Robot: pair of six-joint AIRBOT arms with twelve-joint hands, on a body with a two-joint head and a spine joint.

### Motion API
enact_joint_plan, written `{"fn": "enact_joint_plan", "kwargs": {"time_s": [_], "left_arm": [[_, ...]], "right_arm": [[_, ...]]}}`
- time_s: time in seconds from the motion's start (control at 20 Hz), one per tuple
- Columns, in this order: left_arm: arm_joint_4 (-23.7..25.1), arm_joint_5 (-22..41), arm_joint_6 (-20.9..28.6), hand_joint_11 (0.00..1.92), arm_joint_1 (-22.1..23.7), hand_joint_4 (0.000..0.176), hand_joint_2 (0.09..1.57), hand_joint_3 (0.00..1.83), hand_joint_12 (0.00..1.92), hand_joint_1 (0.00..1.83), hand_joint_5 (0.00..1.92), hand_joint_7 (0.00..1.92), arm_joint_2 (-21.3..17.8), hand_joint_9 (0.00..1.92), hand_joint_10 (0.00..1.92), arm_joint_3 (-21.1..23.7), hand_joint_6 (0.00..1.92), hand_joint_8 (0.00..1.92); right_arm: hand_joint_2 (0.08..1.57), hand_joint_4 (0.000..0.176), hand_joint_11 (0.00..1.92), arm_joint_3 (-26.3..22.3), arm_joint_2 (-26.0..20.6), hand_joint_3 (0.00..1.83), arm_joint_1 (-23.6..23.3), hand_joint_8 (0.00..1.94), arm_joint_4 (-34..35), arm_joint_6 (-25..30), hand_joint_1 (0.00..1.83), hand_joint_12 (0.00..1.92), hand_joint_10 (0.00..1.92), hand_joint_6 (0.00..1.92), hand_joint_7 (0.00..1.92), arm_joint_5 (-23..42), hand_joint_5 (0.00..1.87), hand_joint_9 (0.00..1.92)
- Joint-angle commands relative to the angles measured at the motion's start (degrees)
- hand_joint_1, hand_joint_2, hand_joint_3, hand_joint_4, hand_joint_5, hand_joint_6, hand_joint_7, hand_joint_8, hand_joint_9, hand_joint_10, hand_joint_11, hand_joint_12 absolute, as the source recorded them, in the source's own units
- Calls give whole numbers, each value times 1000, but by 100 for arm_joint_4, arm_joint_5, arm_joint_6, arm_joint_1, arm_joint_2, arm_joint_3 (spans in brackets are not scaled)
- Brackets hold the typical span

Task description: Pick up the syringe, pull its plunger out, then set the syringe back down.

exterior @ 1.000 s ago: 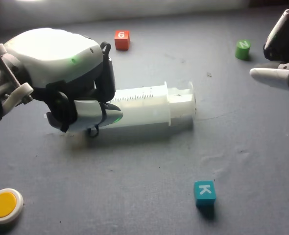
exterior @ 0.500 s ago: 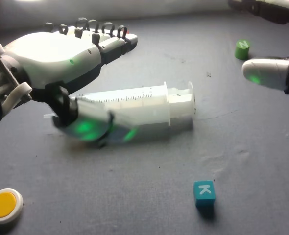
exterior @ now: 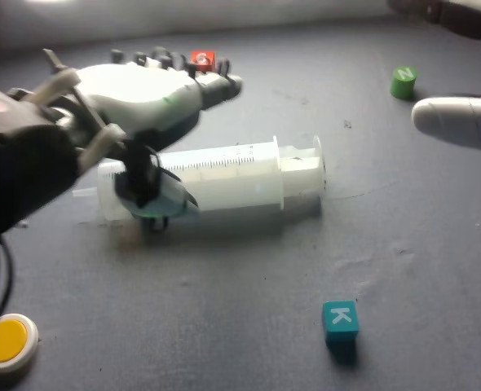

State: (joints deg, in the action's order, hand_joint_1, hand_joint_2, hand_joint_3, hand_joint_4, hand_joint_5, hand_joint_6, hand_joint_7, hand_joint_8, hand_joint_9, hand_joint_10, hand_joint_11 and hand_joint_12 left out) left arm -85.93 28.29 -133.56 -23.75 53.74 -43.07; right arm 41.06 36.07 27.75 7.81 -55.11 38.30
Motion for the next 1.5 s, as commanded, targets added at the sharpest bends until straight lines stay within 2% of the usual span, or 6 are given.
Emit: {"fn": "enact_joint_plan", "kwargs": {"time_s": [0.0,0.3,0.55,0.6,1.0,1.45], "left_arm": [[185,291,-50,0,15,0,971,5,517,1234,115,151,121,157,10,-70,5,7],[89,601,-51,0,-166,0,974,3,574,1269,131,172,727,168,3,-559,4,3],[124,622,-52,0,-420,0,987,6,543,1235,129,181,869,169,2,-901,2,4],[124,665,-52,0,-449,0,992,6,503,1216,127,173,893,155,1,-943,0,1],[96,813,-52,0,-626,0,985,2,572,1210,176,219,1317,204,6,-1443,9,5],[30,886,1,0,-874,0,993,4,702,1207,214,266,1580,274,8,-1672,0,3]], "right_arm": [[1243,0,0,3,-17,1,-46,0,-34,-21,184,165,0,0,89,712,81,74],[1232,0,0,14,-14,1,-41,1,-34,-34,180,188,0,1,108,712,111,93],[1217,0,0,14,-12,0,-41,5,-34,-50,231,304,5,5,158,712,163,137],[1236,0,0,14,-12,4,-41,2,-34,-52,189,189,3,3,122,712,123,90],[1233,0,0,14,-4,0,-33,1,-34,-52,191,242,1,2,134,708,131,108],[1232,0,0,14,25,2,-1,0,-35,-106,187,326,0,0,157,704,158,128]]}}
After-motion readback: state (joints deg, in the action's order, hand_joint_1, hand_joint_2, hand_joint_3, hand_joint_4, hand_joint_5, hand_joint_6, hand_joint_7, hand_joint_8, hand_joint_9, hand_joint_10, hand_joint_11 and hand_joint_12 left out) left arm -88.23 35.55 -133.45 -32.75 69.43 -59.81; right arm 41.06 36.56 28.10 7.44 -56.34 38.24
